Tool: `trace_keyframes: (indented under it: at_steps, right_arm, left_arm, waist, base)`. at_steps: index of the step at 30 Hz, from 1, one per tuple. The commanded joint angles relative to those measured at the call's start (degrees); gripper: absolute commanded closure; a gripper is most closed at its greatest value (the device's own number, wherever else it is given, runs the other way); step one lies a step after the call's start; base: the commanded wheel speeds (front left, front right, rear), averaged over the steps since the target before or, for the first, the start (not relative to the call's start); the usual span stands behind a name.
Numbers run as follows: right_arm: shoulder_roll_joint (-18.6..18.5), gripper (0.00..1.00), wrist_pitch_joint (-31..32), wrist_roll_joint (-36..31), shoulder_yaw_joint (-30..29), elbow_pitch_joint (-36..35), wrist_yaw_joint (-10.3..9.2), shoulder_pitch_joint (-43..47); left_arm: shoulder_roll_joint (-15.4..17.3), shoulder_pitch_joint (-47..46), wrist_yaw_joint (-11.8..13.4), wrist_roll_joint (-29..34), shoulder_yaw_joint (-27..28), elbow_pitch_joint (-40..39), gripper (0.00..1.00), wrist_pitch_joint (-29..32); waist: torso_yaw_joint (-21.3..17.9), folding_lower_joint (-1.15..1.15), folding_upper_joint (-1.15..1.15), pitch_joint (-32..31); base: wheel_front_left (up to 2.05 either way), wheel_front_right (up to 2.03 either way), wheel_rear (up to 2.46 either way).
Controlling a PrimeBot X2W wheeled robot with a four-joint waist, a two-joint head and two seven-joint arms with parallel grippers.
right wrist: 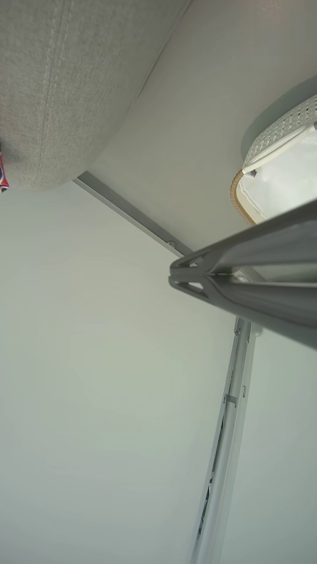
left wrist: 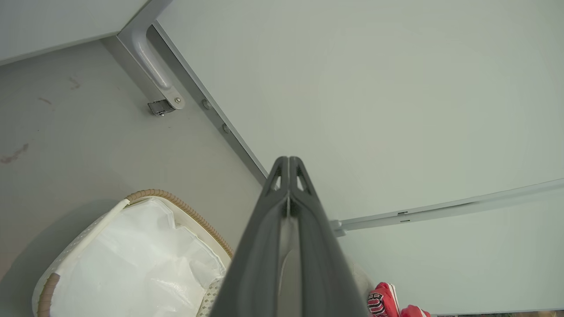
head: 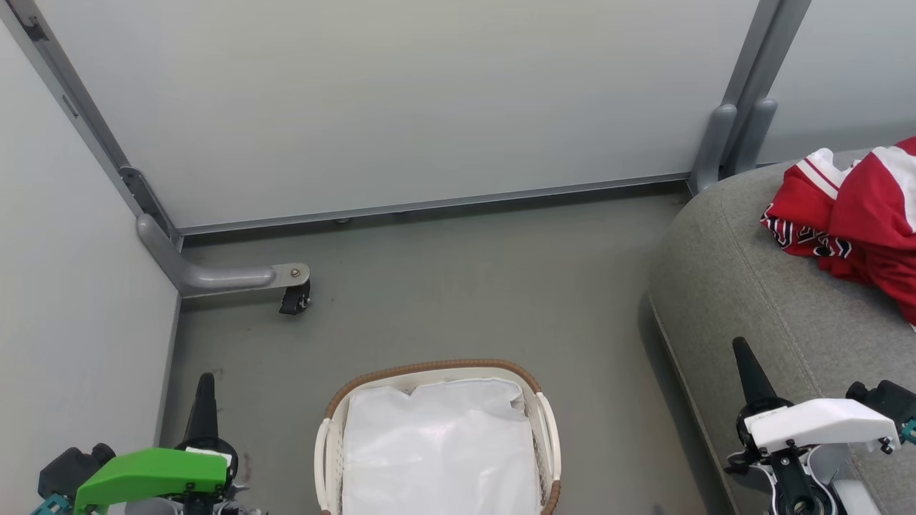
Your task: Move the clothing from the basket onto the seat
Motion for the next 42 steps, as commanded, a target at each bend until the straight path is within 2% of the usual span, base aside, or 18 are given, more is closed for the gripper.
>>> trace_keyframes:
  at_steps: [1,42]
  right_arm:
    - [-0.39,1.0,0.43,1.62,-0.34,-0.84,-0.03,-0.47]
    - [-0.55,1.0,5.6,21.64,-2.23,-3.02,-0.04,-0.32]
  left_arm:
    - [0.33,-1.43,-0.35,-1.45,0.36,-0.82,1.0,0.43]
    - [0.44,-3.5,-0.45,-19.15,2.61,-2.33,1.0,5.63]
  waist:
    - [0.01,0.0,0.0,0.0]
    - [0.12,0.0,0.0,-0.07]
  base:
    - [0.0,0.0,0.0]
    - [0.0,0.0,0.0]
